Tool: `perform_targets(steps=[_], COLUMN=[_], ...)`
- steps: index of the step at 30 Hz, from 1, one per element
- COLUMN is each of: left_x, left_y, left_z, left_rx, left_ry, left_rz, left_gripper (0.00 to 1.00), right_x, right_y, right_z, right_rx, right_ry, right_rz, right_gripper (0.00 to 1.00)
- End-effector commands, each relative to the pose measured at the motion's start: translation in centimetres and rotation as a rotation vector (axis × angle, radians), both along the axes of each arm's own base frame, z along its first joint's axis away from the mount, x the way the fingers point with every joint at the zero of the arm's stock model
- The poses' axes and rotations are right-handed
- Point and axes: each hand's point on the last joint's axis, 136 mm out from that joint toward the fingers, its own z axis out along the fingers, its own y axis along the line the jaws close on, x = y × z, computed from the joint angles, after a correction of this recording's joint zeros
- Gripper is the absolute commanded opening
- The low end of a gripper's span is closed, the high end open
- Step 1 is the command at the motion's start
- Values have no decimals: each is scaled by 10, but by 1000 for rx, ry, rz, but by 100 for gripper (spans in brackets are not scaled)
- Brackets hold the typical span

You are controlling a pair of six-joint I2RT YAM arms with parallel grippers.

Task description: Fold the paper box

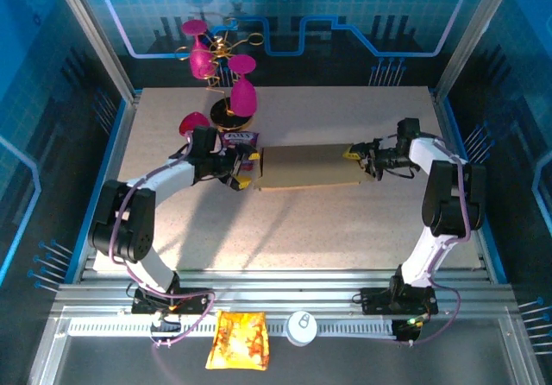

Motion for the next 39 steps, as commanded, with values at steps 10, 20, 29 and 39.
perform_targets(steps=[10, 20, 29, 39], left_x=[11, 2, -22, 8], left_y=[-27, -51, -42, -46], left_z=[3, -2, -10, 6], left_rx=[-140, -184, -26, -199], left_ry=[29, 99, 162, 21], left_rz=[63, 44, -33, 13], left_gripper=[80, 78, 78, 90], right_x=[-4, 1, 13, 10], right_y=[20, 27, 14, 25], right_z=[-11, -16, -9, -5], right_rx=[44, 73, 76, 118], right_ry=[78, 96, 80, 77], right_rz=[49, 44, 5, 16], right_gripper=[48, 48, 45, 44])
